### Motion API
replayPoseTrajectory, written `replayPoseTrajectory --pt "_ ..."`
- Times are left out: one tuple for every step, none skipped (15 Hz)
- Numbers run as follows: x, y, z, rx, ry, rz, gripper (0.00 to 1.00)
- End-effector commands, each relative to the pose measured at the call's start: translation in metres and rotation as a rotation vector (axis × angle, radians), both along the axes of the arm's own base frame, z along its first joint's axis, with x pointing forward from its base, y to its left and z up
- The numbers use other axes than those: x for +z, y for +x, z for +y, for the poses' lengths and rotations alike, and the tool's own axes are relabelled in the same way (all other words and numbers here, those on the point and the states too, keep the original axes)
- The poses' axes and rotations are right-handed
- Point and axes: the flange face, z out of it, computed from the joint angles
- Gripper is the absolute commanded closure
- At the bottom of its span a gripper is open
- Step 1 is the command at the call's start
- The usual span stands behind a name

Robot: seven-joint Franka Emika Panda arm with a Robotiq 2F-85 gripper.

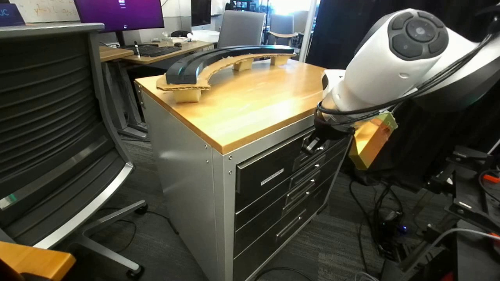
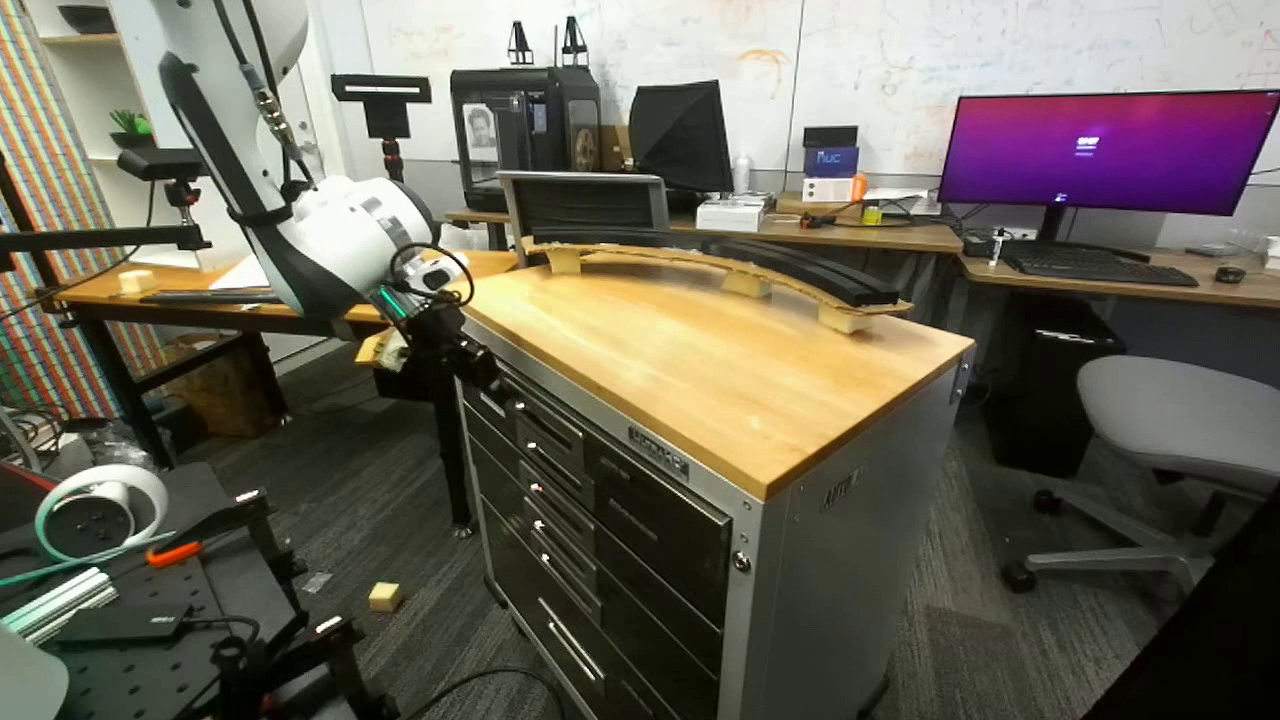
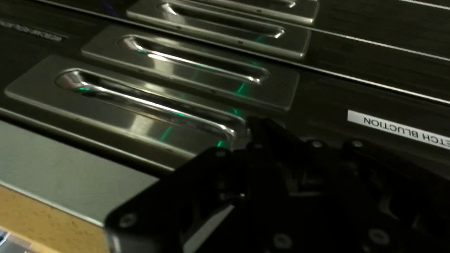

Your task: Put the screwdriver inside the open drawer then close the drawer

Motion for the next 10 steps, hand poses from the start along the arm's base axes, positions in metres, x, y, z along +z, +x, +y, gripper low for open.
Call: replayPoseTrajectory --pt "0.010 0.023 0.019 0.063 0.010 -0.169 0.99" --pt "0.008 0.023 0.019 0.069 0.009 -0.189 0.98" --pt "0.005 0.018 0.016 0.063 0.016 -0.167 0.69" --pt "0.007 0.011 0.012 0.056 0.072 -0.107 0.68" --pt "0.022 0.007 0.005 0.053 0.101 -0.066 0.62" --pt "0.025 0.005 0.004 0.053 0.138 -0.046 0.55" --pt "0.038 0.001 -0.003 0.045 0.176 -0.002 0.47" --pt "0.041 -0.010 -0.013 0.026 0.204 0.039 0.38" --pt "0.045 -0.020 -0.023 0.001 0.211 0.078 0.32" --pt "0.046 -0.032 -0.030 -0.023 0.203 0.127 0.25"
